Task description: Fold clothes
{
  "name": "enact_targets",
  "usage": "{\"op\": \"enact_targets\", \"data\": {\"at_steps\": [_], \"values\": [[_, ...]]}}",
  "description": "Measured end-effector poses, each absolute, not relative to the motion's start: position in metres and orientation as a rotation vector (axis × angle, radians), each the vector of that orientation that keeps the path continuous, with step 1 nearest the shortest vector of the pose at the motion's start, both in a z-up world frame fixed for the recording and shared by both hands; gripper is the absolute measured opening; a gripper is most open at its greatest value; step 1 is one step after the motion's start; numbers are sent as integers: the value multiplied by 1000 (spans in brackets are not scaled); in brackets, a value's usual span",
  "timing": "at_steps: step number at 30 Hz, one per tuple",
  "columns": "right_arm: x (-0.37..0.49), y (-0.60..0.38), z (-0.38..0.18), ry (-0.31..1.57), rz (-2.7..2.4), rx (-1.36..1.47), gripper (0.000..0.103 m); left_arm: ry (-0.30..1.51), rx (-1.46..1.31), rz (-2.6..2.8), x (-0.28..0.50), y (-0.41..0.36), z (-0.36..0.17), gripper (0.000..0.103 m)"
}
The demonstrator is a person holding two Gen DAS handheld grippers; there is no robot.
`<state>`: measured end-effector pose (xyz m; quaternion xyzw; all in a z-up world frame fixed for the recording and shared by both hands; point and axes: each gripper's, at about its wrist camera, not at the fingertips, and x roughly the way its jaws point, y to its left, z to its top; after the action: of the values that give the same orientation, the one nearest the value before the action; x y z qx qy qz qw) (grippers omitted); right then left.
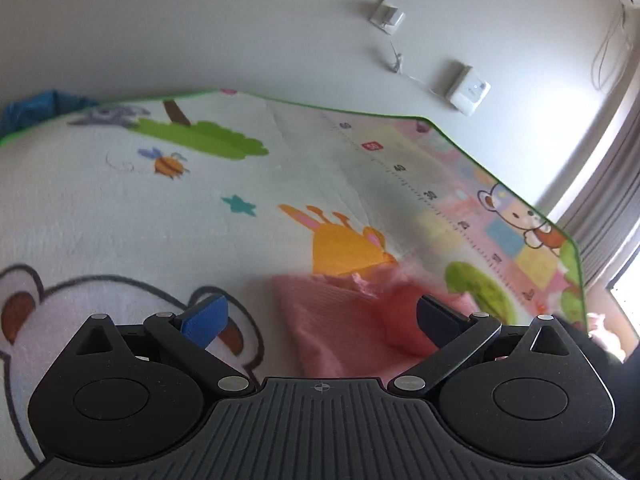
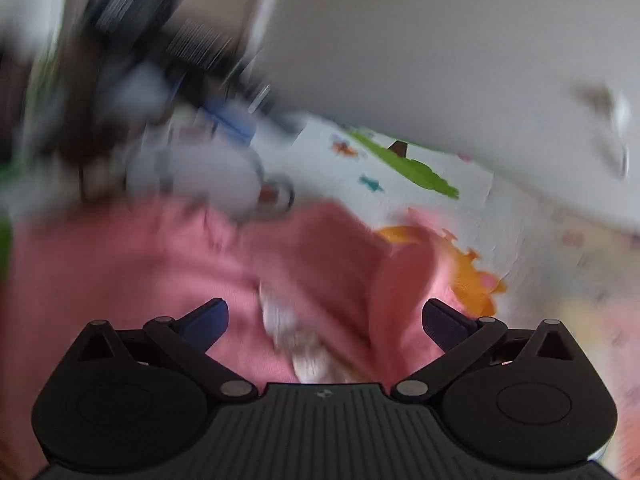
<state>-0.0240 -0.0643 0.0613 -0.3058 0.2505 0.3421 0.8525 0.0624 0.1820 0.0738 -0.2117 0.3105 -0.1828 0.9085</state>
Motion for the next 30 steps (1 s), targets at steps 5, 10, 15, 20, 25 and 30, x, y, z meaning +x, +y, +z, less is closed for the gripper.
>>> {"op": "enact_targets", "data": {"at_steps": [5, 10, 15, 20, 25, 30], "values": [[-28, -86, 61, 522, 670, -667, 103, 656, -382, -466, 65, 157, 76, 102], [-23, -115, 67, 489, 535, -715, 103, 696, -339, -477, 77, 118, 69, 91], [-10, -124, 50, 475, 402, -817, 103, 748, -403, -462, 102, 101, 55, 99], [5, -127, 38, 485, 367, -833, 103, 791, -472, -431, 128, 85, 44, 99], [19, -126, 29, 418, 244, -907, 103, 799, -337, -432, 140, 52, 37, 40], [21, -131, 43, 240, 81, -883, 103, 512, -91, -464, 91, 51, 89, 31]]}}
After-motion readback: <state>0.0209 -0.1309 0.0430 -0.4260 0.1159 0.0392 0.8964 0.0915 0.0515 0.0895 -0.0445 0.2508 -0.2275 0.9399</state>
